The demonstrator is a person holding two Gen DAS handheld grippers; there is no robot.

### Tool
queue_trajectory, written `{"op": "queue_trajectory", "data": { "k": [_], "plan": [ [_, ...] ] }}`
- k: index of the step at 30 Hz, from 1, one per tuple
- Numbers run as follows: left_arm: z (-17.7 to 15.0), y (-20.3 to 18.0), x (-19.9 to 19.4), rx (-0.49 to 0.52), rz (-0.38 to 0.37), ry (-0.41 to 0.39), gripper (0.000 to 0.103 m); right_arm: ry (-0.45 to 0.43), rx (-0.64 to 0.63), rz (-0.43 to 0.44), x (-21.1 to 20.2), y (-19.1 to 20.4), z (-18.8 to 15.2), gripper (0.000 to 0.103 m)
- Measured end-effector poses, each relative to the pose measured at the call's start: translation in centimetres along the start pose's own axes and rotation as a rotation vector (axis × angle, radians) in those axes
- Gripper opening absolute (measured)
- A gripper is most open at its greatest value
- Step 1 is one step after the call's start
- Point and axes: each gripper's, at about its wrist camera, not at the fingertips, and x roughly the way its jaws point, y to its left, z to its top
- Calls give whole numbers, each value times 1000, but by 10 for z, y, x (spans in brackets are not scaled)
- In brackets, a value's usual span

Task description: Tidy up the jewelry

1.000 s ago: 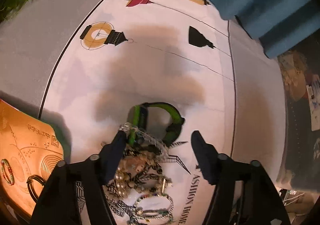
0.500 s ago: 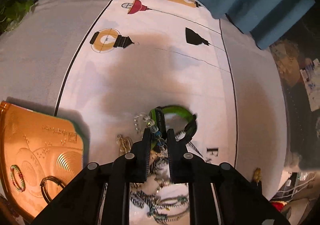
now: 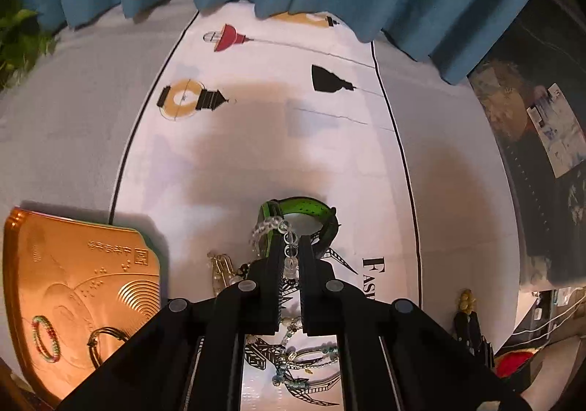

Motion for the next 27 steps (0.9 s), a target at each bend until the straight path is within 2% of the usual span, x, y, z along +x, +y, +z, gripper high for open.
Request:
{"op": "queue_trajectory", "data": {
  "k": [3, 7, 8, 9, 13, 16, 18, 20, 22, 23, 25, 27],
  "plan": [
    [0, 2, -9, -16, -22, -10, 5, 0, 15, 9, -1, -1, 0, 27],
    [-10, -1, -40, 4, -57, -58, 5, -18, 98, 81, -12, -12, 6, 26],
    [-12, -3, -49, 12, -67, -72, 5, -41, 116, 95, -20, -16, 9, 6],
    [-15, -5, -62, 30, -80, -96, 5, -58, 121, 107, -27, -18, 14, 0],
    [-23, -10, -95, 70, -92, -147, 5, -113, 118, 111, -48, -20, 25, 0],
    [-32, -9, -114, 76, -108, -171, 5, -95, 135, 129, -51, -27, 27, 1],
    [-42, -7, -125, 84, -118, -185, 5, -67, 147, 137, -52, -37, 26, 4],
    [-53, -5, -133, 98, -120, -195, 5, -30, 128, 147, -52, -43, 20, 14],
    [-67, -2, -138, 109, -122, -198, 5, -14, 113, 160, -54, -44, 12, 50],
    [-72, -1, -139, 111, -123, -195, 5, -4, 102, 185, -54, -42, 8, 55],
    [-82, 3, -138, 110, -120, -186, 5, 12, 72, 220, -53, -34, 2, 56],
    [-89, 7, -135, 112, -113, -174, 5, 12, -14, 223, -50, -14, -1, 56]
  ]
}}
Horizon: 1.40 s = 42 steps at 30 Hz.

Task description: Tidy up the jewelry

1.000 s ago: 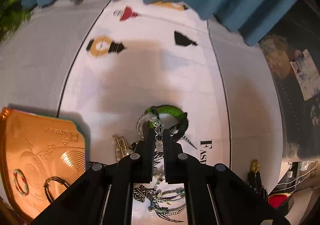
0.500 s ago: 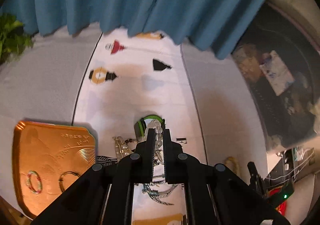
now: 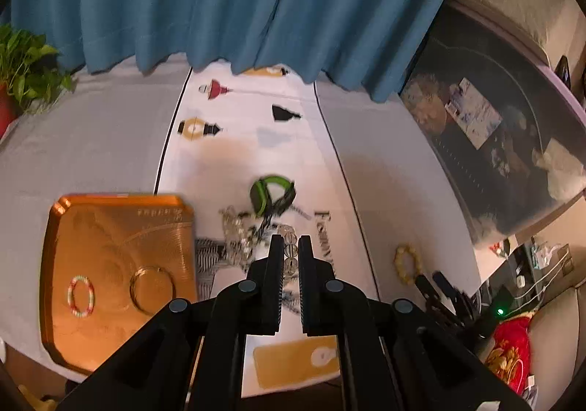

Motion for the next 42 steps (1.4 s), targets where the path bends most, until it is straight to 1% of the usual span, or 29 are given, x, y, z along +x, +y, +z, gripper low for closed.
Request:
{"op": "queue_trajectory", "data": {
  "k": [2, 3, 4, 5, 6, 7, 8, 9, 10, 11, 12, 13, 15, 18, 21, 25, 26, 28, 33, 35, 39, 42],
  "plan": [
    [-7, 4, 1, -2, 12, 10, 5, 12, -92, -7, 11, 17, -1, 56],
    [-9, 7, 2, -7, 16, 15, 5, 39, -150, -23, 21, 27, -2, 55],
    [-11, 10, 4, -16, 17, 21, 5, 56, -172, -39, 28, 31, -3, 53],
    [-13, 13, 5, -24, 17, 27, 5, 92, -197, -67, 40, 35, -5, 50],
    [-14, 15, 6, -28, 22, 30, 5, 135, -210, -97, 50, 36, -7, 45],
    [-16, 18, 7, -32, 26, 32, 5, 105, -213, -99, 50, 36, -6, 24],
    [-18, 19, 7, -34, 26, 33, 5, 110, -203, -82, 50, 35, -5, 14],
    [-20, 20, 7, -37, 26, 33, 5, 118, -204, -98, 48, 35, -3, 13],
    [-22, 21, 5, -38, 24, 32, 5, 126, -194, -102, 46, 34, -2, 13],
    [-24, 22, 4, -38, 22, 30, 5, 119, -149, -76, 40, 29, 0, 13],
    [-26, 22, 1, -37, 21, 26, 5, 92, -93, -37, 28, 23, 3, 13],
    [-29, 23, -4, -34, 21, 19, 5, 76, -71, -19, 21, 20, 5, 13],
    [-35, 22, -13, -27, 29, 8, 5, 24, -30, 20, -10, 16, 11, 13],
    [-45, 21, -27, -12, 68, -15, 5, -34, 3, 79, -54, 18, 19, 13],
    [-57, 19, -43, -2, 84, -30, 5, -47, 12, 131, -80, 23, 24, 13],
    [-77, 20, -65, 9, 88, -49, 5, -57, -17, 176, -110, 46, 22, 13],
    [-83, 21, -70, 7, 84, -50, 5, -55, -28, 181, -108, 53, 25, 13],
    [-95, 26, -82, -1, 74, -55, 5, -56, -53, 186, -120, 65, 20, 13],
    [-119, 34, -102, -10, 79, -64, 5, -36, -85, 199, -129, 86, 11, 13],
    [-129, 37, -109, -17, 87, -68, 5, -26, -102, 210, -136, 96, 6, 13],
    [-149, 38, -124, 8, 121, -90, 5, 9, -147, 224, -146, 115, -8, 13],
    [-161, 40, -134, 8, 131, -108, 5, 28, -179, 232, -154, 126, -17, 13]
  ]
}}
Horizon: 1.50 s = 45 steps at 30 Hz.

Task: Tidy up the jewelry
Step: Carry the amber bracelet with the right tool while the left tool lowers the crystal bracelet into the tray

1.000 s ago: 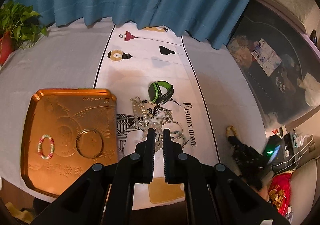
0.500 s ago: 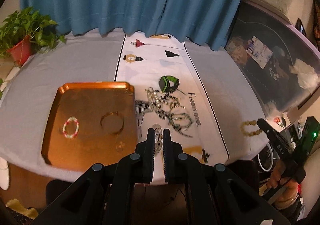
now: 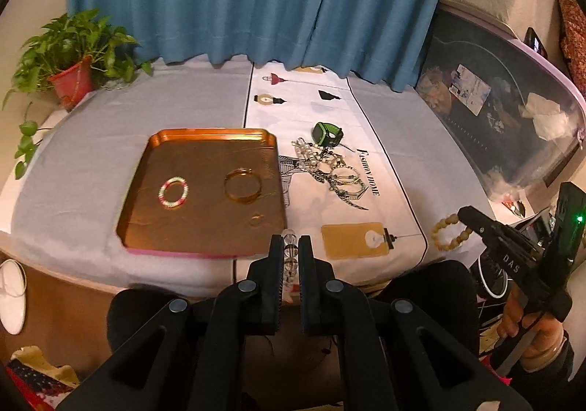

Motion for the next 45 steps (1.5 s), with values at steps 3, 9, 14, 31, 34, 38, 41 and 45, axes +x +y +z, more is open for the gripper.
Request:
{"op": "queue_trajectory", "data": {
  "k": [3, 9, 14, 31, 34, 38, 41, 45],
  "plan": [
    [-9, 3, -8, 6, 5, -12, 5, 17, -31, 15, -5, 15, -8, 13],
    [-13, 17, -11, -22, -3, -20, 5, 51, -95, 47, -5, 43, -17, 13],
    [-2, 40, -10, -58, -2, -31, 5, 77, -145, 83, 10, 68, -10, 13],
    [56, 129, 67, -144, 54, -4, 5, 103, -281, 233, 131, 166, 47, 13],
    [58, 133, 83, -142, 60, 14, 5, 131, -280, 240, 150, 171, 44, 13],
    [60, 135, 101, -125, 69, 31, 6, 158, -283, 229, 170, 173, 40, 13],
    [63, 140, 114, -134, 61, 56, 31, 166, -295, 214, 182, 176, 38, 15],
    [60, 146, 103, -190, 153, 2, 101, 224, -287, 189, 197, 175, 35, 54]
  ]
}}
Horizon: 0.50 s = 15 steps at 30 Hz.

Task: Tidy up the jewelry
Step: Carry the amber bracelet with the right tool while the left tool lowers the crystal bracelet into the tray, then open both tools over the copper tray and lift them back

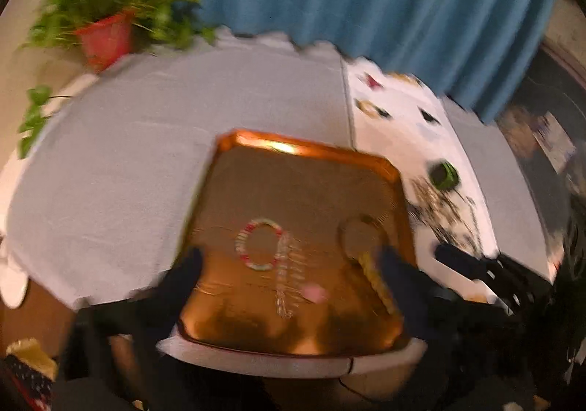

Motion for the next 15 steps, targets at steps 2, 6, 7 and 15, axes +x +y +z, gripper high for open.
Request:
{"op": "queue_trajectory", "data": {
  "k": [2, 6, 7, 15],
  "plan": [
    [-6, 2, -9, -4, 32, -31, 101, -6, 20, 20, -8, -5, -8, 56],
    [-35, 1, -26, -7, 70, 9, 101, 18, 62, -6, -37, -10, -40, 57],
    [-45, 0, -31, -9, 77, 17, 101, 14, 85, -27, -48, -11, -51, 57],
    [-104, -31, -85, 31, 56, 43, 101, -101, 125, -114, -132, 2, -92, 62]
  ]
}}
